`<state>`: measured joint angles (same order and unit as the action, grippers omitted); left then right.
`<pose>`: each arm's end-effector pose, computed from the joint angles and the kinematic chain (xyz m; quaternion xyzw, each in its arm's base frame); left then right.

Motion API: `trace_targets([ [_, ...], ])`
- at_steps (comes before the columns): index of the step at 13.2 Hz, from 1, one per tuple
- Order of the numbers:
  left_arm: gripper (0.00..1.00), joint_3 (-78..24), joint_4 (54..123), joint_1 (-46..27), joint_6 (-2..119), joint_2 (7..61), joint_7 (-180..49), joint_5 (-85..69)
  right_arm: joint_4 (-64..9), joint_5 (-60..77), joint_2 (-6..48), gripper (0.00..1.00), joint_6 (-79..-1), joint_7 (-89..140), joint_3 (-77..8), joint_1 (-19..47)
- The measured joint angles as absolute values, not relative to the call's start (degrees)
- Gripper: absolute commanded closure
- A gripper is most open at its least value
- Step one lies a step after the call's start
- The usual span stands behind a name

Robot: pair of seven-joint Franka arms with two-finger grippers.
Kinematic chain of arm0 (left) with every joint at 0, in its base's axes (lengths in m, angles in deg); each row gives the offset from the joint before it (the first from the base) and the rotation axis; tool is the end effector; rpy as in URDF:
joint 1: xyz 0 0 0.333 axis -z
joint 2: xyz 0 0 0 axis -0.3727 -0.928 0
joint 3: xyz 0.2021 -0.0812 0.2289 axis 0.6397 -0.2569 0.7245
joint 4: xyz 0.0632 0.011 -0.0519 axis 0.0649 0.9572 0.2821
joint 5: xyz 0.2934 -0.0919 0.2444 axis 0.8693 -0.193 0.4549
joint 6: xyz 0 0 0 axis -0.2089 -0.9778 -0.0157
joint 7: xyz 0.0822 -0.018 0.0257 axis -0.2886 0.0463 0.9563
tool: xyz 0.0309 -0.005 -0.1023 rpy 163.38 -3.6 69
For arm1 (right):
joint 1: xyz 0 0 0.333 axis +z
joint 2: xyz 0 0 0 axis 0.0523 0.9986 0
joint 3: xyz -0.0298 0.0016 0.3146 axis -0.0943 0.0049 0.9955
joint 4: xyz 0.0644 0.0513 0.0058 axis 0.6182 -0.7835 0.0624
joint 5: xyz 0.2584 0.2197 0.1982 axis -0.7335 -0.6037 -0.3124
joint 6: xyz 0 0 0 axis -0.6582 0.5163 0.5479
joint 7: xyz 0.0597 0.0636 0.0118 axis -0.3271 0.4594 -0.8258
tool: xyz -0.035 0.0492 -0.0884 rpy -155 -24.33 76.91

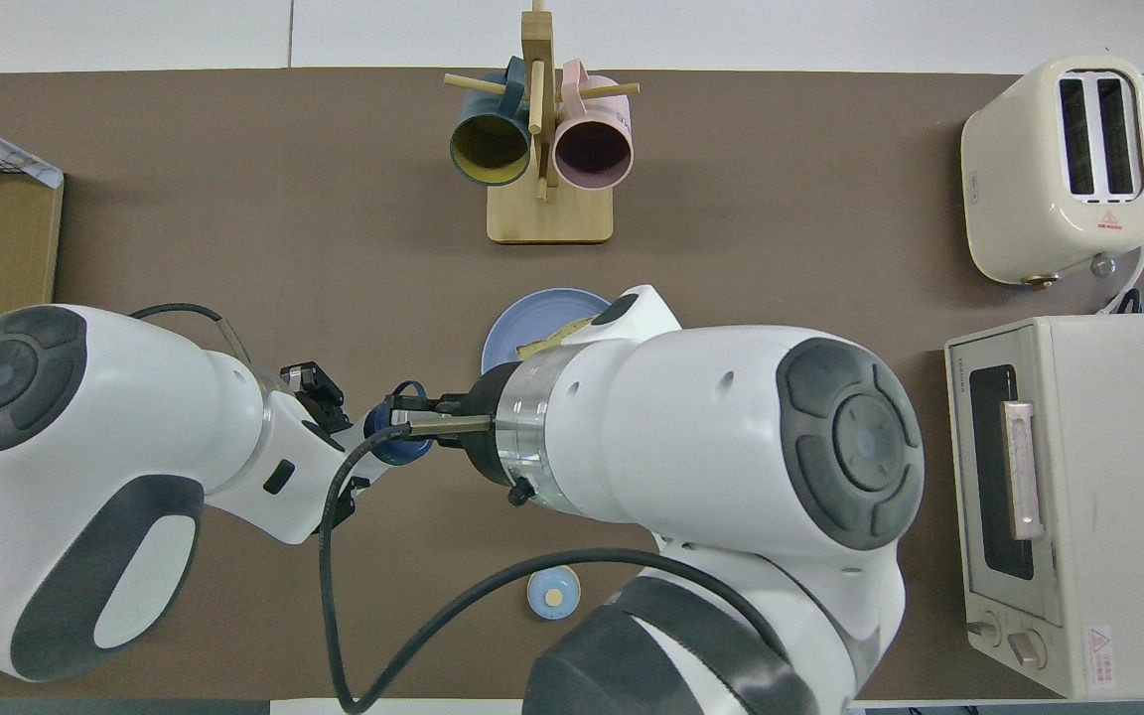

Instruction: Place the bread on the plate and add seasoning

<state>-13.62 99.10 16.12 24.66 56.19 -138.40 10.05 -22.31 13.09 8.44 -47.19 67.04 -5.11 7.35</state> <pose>0.4291 -0.2292 0.5128 0.7436 -0.6631 -0.0031 0.0857 0.4599 0.4056 0.5978 -0.9538 0.0324 -0.0253 0.2978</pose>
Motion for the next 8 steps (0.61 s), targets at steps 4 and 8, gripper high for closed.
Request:
trace_targets([
  [4, 1.00, -13.60, 99.14, 16.11, 24.83, 56.19, -138.15, 10.06, -22.28, 13.09, 8.46, 1.00, -47.27, 69.74, -5.11, 7.29],
  [8, 1.00, -13.62, 99.08, 16.12, 25.57, 56.20, -137.81, 10.06, -22.01, 12.19, 8.58, 1.00, -47.46, 72.07, -5.95, 7.27],
])
